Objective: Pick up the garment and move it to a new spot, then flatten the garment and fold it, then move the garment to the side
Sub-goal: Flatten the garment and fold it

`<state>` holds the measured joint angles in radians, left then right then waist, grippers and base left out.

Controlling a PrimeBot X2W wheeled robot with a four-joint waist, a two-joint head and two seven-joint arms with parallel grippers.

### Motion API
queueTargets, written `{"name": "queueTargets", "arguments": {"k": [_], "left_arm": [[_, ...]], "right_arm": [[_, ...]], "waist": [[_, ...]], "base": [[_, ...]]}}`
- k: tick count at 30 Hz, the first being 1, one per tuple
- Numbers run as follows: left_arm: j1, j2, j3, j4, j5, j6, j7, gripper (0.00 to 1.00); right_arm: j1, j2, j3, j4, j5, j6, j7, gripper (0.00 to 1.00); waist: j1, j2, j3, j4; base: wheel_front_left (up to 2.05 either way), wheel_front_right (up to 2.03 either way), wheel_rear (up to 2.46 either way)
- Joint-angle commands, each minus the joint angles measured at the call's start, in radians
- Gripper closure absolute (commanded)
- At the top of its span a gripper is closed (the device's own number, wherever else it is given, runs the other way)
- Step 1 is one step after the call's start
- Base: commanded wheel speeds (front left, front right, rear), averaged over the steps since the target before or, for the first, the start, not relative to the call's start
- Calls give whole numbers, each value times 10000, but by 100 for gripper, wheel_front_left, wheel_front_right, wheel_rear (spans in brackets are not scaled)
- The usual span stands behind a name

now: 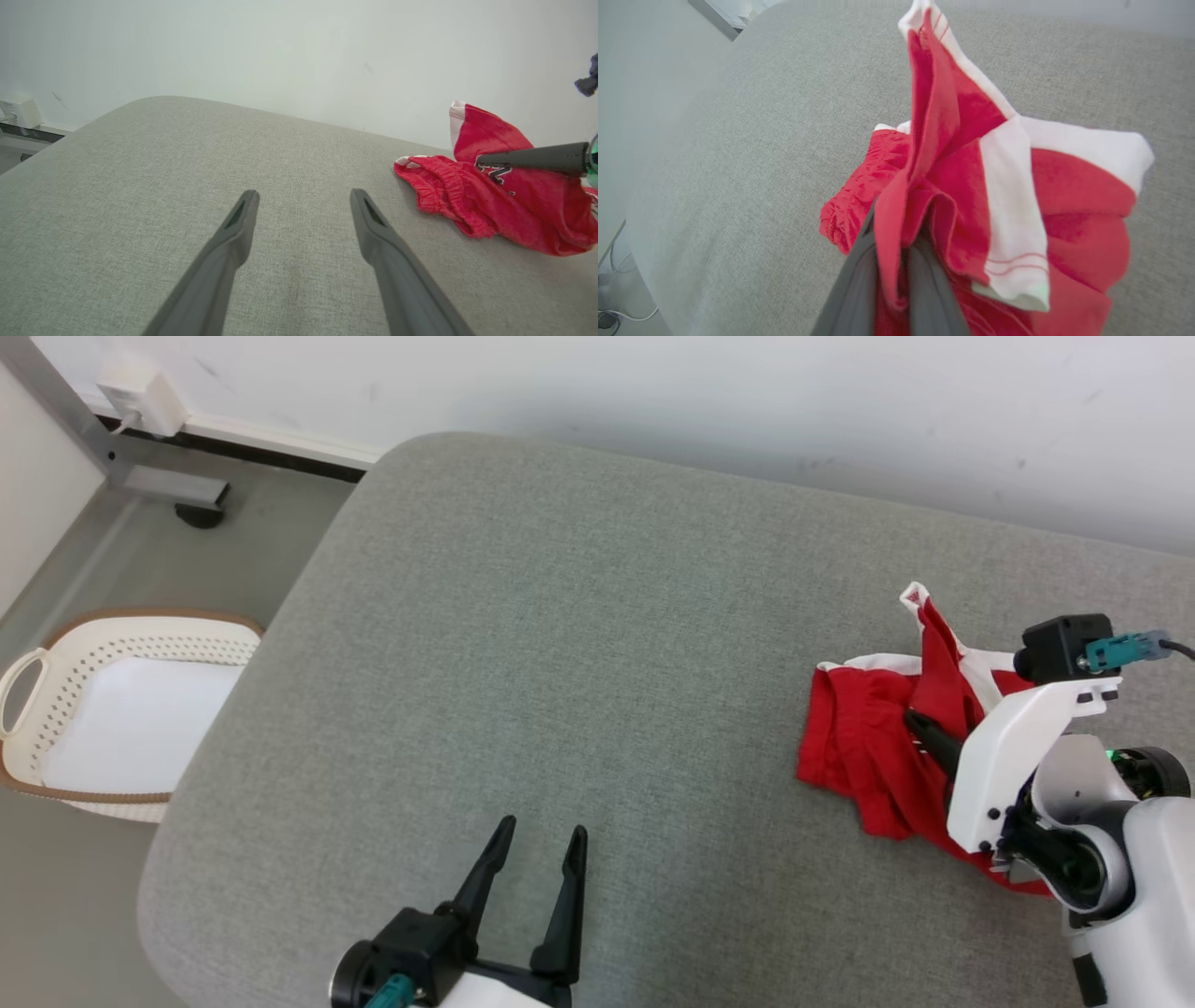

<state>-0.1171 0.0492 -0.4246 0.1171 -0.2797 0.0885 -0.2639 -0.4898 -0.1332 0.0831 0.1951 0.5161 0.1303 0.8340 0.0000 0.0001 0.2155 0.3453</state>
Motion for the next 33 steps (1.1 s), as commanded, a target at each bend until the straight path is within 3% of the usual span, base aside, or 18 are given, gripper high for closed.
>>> {"name": "queueTargets", "arguments": {"k": [1,3,4,12,21,28,33], "left_arm": [[106,32,25,39,25,-10,0,0],[124,32,53,70,43,-27,0,0],[135,32,80,81,58,-35,0,0],[218,32,287,210,165,-84,0,0],[415,33,621,293,238,-132,0,0],[840,32,1011,154,394,-149,0,0],[1267,33,1408,-44,604,-199,0,0]], "right_arm": [[-8,64,-52,36,-168,3,-216,75],[-41,205,76,115,-400,3,-547,42],[-25,294,184,141,-436,3,-684,0],[357,678,1306,-15,304,3,-1224,0],[929,705,2311,-606,893,2,-2609,0],[1795,-246,2215,-1442,208,2,-4627,0],[2702,-919,1549,-1412,-858,2,-6403,0]], "waist": [[0,-1,-44,-44],[0,-1,-90,-94],[0,-1,-110,-130],[0,-1,-281,-463],[0,-1,-620,-866],[0,-1,-1162,-1182],[0,-1,-1523,-1488]], "base": [[0,0,0],[0,0,0],[0,0,0],[0,0,0],[0,0,0],[0,0,0],[0,0,0]]}}
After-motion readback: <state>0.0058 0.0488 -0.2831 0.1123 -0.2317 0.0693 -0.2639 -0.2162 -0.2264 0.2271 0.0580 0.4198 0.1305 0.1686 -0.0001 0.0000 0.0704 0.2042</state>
